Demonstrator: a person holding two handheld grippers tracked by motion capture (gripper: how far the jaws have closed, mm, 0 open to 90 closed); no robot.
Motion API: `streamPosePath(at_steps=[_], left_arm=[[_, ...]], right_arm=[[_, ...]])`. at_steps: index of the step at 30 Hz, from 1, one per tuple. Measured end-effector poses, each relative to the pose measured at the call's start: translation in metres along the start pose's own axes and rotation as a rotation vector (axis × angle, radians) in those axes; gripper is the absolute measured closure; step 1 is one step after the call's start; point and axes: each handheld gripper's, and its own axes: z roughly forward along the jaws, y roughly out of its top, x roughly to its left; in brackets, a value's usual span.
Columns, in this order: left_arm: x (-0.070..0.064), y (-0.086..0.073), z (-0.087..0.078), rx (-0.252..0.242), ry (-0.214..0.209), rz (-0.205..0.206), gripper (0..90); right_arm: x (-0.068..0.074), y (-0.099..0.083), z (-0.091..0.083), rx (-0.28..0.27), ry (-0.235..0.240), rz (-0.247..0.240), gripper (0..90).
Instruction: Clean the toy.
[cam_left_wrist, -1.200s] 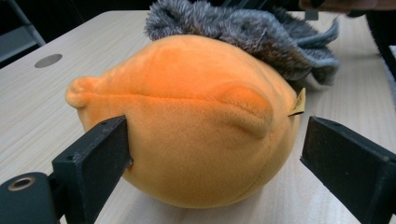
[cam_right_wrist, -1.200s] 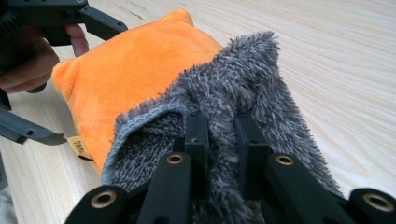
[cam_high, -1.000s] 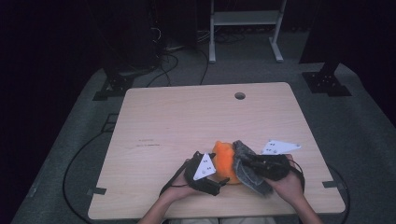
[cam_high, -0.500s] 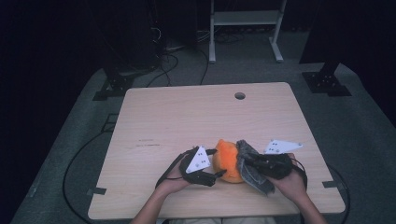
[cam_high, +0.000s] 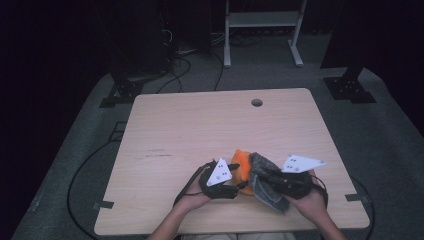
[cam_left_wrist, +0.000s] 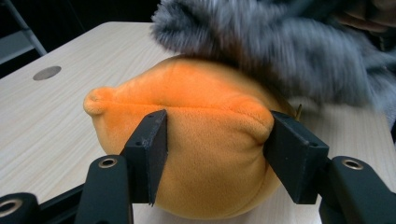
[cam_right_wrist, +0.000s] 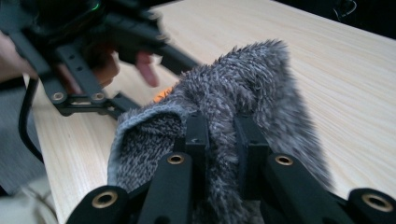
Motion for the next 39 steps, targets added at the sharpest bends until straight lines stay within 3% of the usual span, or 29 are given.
streamPosePath(at_steps=[1,3,5,9,11,13,16,18,20,23,27,30,33,36,39], left_arm=[[0.0,0.0,-0.001,0.007,0.007,-0.001,40.2],[0.003,-0.002,-0.002,0.01,0.015,-0.02,39.7],[0.006,-0.005,-0.003,0.008,0.018,-0.053,39.1],[0.008,-0.007,-0.004,0.005,0.023,-0.065,37.7],[0.007,-0.006,-0.003,0.004,0.028,-0.067,37.4],[0.006,-0.005,-0.002,0.006,0.03,-0.067,37.3],[0.007,-0.005,-0.002,0.02,0.03,-0.069,37.0],[0.008,-0.007,-0.002,0.02,0.03,-0.082,36.9],[0.009,-0.009,-0.002,0.021,0.031,-0.089,36.8],[0.009,-0.01,-0.002,0.025,0.028,-0.09,36.9],[0.01,-0.011,-0.004,0.027,0.018,-0.088,36.5],[0.012,-0.008,-0.011,0.002,-0.012,-0.092,33.0],[0.012,-0.004,-0.015,-0.048,-0.031,-0.112,31.5],[0.008,-0.006,-0.01,0.016,-0.002,-0.058,33.0],[0.009,-0.01,-0.009,0.015,0.004,-0.072,33.8]], right_arm=[[0.003,0.0,0.003,0.014,-0.014,-0.02,77.2],[-0.001,-0.004,0.004,0.015,-0.009,-0.007,77.2],[-0.006,-0.01,0.003,0.043,-0.053,-0.016,77.2],[-0.021,-0.023,-0.002,0.08,-0.093,0.05,77.4],[-0.016,-0.02,-0.005,0.052,-0.076,0.053,77.5],[-0.005,-0.012,-0.003,0.017,-0.023,0.03,77.4],[0.006,-0.008,0.005,0.031,-0.002,-0.019,77.3],[0.001,-0.011,0.006,0.04,0.003,-0.007,77.3],[-0.007,-0.016,0.003,0.065,-0.052,0.002,77.4],[-0.022,-0.022,-0.003,0.068,-0.102,0.062,77.4],[-0.027,-0.014,-0.003,-0.021,-0.043,0.13,77.3],[-0.024,-0.015,0.01,0.013,-0.044,0.108,77.3],[-0.018,-0.016,0.013,0.009,-0.001,0.114,77.3],[-0.007,-0.015,0.014,0.014,-0.012,0.064,77.2],[-0.011,-0.016,0.012,0.018,-0.011,0.071,77.1]])
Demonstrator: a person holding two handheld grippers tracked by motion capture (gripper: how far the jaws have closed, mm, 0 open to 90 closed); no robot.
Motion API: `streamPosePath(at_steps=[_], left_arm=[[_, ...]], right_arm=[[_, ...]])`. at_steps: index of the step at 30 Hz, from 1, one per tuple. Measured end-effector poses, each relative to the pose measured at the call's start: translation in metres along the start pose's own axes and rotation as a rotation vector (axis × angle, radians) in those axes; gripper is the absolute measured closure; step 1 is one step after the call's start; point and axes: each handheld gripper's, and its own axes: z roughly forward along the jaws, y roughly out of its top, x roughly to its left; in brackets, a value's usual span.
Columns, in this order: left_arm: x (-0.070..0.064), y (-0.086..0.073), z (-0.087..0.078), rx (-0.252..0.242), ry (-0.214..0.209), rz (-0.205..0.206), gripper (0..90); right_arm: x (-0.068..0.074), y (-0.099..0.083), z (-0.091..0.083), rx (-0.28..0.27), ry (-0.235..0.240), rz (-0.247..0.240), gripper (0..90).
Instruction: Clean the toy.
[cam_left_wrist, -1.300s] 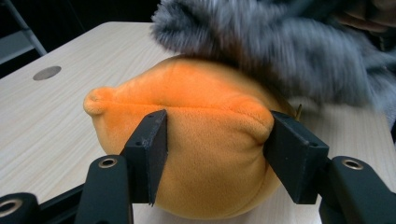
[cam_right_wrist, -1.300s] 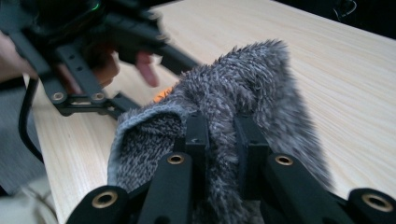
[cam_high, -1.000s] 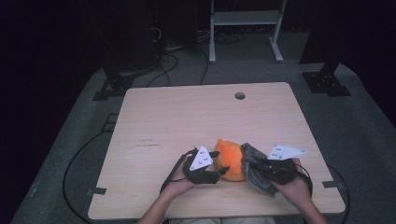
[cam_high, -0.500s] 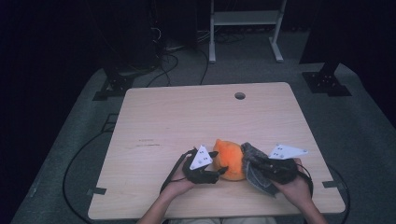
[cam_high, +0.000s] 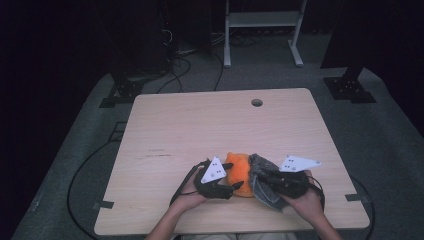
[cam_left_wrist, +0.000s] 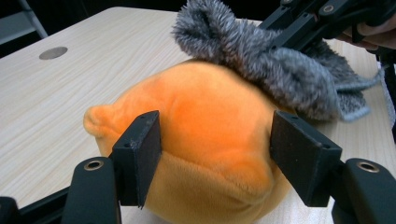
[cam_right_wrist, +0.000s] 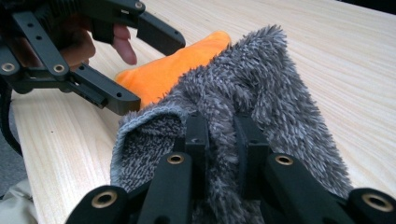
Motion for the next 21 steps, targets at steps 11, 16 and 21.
streamPosePath(at_steps=[11,16,21], left_arm=[[-0.007,0.005,-0.003,0.022,-0.024,0.075,30.8],[0.0,0.007,-0.008,0.031,-0.001,0.012,27.6],[-0.007,0.003,0.0,0.032,-0.028,0.007,30.5]], right_arm=[[-0.01,0.004,-0.003,-0.008,-0.022,0.045,77.1],[-0.01,-0.004,-0.001,0.002,-0.003,0.044,77.1],[-0.008,-0.002,-0.01,-0.006,-0.03,0.045,77.5]])
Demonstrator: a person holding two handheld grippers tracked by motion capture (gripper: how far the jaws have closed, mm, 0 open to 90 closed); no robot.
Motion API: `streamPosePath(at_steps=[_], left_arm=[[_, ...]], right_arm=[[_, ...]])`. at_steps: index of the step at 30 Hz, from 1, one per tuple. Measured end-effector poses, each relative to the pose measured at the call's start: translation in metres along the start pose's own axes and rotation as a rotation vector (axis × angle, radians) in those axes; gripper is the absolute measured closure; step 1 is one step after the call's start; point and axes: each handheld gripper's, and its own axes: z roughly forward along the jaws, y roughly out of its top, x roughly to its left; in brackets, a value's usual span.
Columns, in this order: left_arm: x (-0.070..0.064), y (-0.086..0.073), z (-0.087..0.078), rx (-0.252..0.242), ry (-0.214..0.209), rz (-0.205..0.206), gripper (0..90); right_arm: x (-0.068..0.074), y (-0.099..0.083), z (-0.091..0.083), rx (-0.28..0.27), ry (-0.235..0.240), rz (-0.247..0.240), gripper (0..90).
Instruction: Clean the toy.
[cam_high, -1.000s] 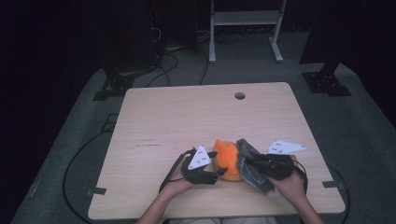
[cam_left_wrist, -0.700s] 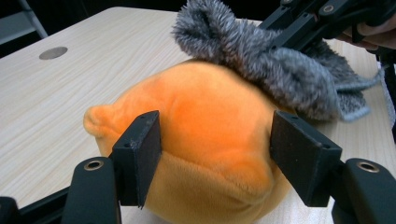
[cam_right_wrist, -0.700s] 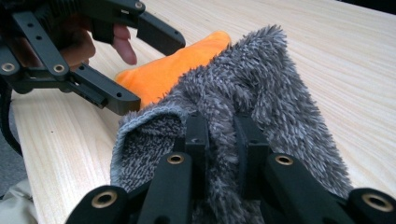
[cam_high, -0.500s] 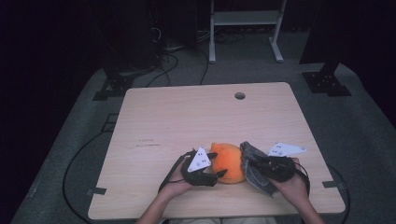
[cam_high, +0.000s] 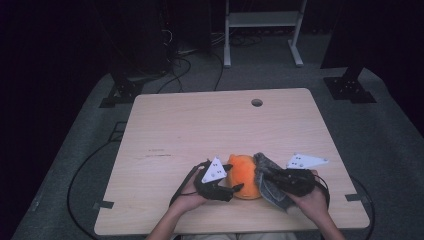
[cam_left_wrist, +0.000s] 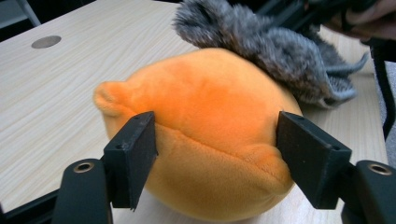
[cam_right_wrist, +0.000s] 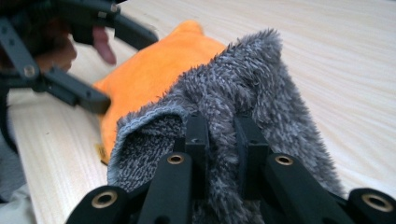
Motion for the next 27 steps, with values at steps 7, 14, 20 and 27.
streamPosePath(at_steps=[7,14,20,27], left_arm=[[-0.018,0.004,0.002,0.006,-0.021,0.141,31.6],[-0.021,0.004,0.003,-0.013,-0.034,0.145,31.7],[-0.027,0.004,0.003,0.01,-0.049,0.208,31.6],[-0.022,0.001,0.001,0.013,-0.061,0.181,31.9]], right_arm=[[0.026,0.025,0.006,-0.016,0.012,-0.129,77.2],[0.014,0.023,-0.001,-0.005,-0.02,-0.103,77.4],[0.035,0.035,0.009,0.002,0.024,-0.166,77.4],[-0.002,0.015,0.008,0.032,-0.021,-0.046,77.5]])
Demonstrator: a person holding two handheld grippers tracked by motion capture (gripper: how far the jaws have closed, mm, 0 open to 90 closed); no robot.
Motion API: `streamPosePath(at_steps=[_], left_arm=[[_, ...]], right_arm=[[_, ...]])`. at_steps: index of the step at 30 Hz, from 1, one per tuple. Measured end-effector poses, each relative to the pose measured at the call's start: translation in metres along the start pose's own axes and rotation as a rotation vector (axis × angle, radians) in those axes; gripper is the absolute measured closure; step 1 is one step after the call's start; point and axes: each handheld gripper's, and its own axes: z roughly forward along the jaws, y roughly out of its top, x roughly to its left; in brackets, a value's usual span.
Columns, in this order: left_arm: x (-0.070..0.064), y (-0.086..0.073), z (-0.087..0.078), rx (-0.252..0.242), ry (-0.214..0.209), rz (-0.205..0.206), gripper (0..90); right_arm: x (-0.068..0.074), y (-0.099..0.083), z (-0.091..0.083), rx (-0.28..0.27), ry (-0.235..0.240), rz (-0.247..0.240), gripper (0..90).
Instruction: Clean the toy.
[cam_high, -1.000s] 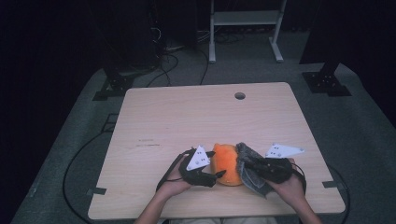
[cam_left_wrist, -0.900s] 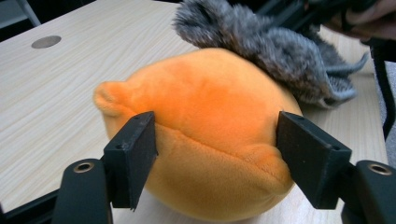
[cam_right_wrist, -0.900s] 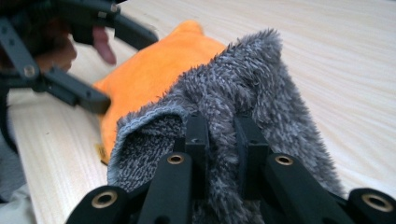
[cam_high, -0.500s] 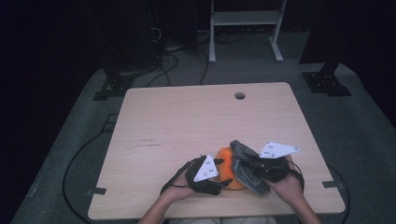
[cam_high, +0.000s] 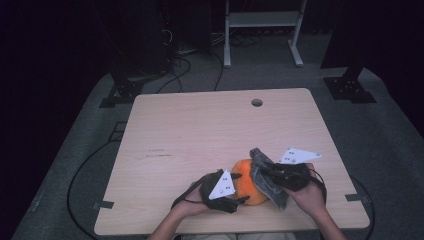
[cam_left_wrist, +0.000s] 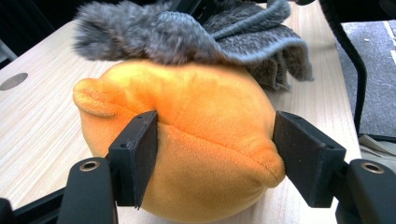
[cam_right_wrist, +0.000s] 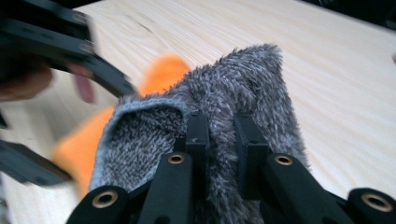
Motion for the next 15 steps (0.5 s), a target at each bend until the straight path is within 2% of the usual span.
streamPosePath(at_steps=[2,5,7,8,9,11,12,15], left_arm=[[0.002,0.001,-0.002,0.014,-0.002,-0.003,31.8],[0.009,0.007,-0.008,-0.014,0.002,-0.053,29.0],[0.013,0.009,-0.011,-0.04,0.044,-0.109,25.7],[0.015,0.008,-0.01,-0.031,0.071,-0.13,25.1],[0.017,0.007,-0.009,-0.015,0.082,-0.154,24.1],[0.018,0.003,-0.004,-0.003,0.073,-0.194,21.8],[0.017,0.001,-0.003,-0.004,0.071,-0.205,22.2],[0.017,0.001,-0.004,0.025,0.069,-0.186,24.9]], right_arm=[[-0.006,-0.006,-0.002,0.0,0.001,0.031,77.5],[-0.007,-0.009,-0.002,-0.001,-0.004,0.051,77.5],[-0.004,-0.008,-0.002,0.001,-0.018,0.03,77.5],[-0.002,-0.007,-0.002,-0.001,-0.015,0.026,77.5],[0.0,-0.007,-0.002,-0.004,-0.013,0.018,77.5],[0.004,-0.006,-0.001,0.001,-0.017,-0.003,77.5],[0.006,-0.005,-0.001,0.003,-0.021,-0.009,77.6],[0.013,-0.001,-0.003,-0.013,-0.022,-0.026,77.6]])
